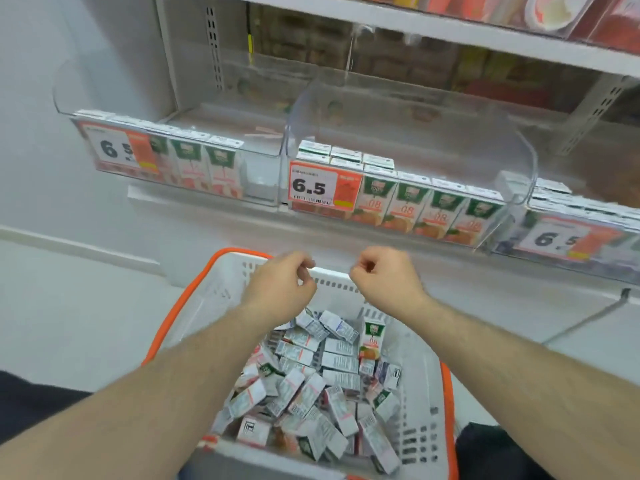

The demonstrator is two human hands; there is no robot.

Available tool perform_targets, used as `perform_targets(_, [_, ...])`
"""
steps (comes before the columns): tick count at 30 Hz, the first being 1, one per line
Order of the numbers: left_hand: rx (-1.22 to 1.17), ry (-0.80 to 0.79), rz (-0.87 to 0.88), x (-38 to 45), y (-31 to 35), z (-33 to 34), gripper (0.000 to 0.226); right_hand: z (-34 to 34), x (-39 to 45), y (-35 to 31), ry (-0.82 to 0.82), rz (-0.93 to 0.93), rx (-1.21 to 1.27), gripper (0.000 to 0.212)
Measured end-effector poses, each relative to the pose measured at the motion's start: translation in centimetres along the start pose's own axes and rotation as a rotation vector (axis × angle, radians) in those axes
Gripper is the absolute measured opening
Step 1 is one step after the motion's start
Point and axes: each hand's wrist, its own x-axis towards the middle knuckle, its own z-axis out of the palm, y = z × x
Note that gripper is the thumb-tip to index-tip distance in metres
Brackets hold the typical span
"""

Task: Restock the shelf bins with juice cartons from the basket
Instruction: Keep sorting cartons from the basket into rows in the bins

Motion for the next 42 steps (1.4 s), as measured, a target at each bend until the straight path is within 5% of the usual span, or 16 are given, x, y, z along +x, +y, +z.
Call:
perform_targets(4, [-0.007, -0.19, -0.177, -0.8, -3.2, 1.5, 0.021, 2.9, -0.1, 3.4, -0.091, 0.21, 0.063, 0.025])
perform_targets(13, [0.174, -0.444, -0.215, 1.8, -8.6, 6.7, 0.023, 10.1, -0.3, 10.0, -0.321, 0.409, 0.031, 0.028])
perform_targets(17, [0.239, -0.424, -0.22, 3.6, -10.5, 9.9, 0.031, 12.3, -0.6, 12.4, -0.114, 0.588, 0.005, 0.009])
perform_targets(22, [0.371, -0.324, -0.287, 5.9, -11.6, 13.9, 0.054, 14.2, 0.2, 14.4, -0.009, 0.903, 0.116, 0.048])
perform_targets(28, [0.411, -0.346, -0.401, 6.7, -11.7, 16.5, 0.052, 15.6, 1.6, 15.3, 0.113, 1.024, 0.197, 0.058])
perform_targets(34, [0.186, -0.263, -0.337, 6.1, -12.1, 15.0, 0.068, 14.7, 1.3, 14.5, 0.179, 0.962, 0.218, 0.057])
perform_targets(39, [-0.155, -0.166, -0.365, 5.3, -9.8, 10.8, 0.054, 11.8, -0.6, 11.9, 0.182, 0.822, 0.295, 0.059])
perform_targets(42, [-0.457, -0.141, -0.483, 5.4, -7.7, 7.5, 0.047, 9.7, -0.7, 9.6, 0.209, 0.749, 0.42, 0.041])
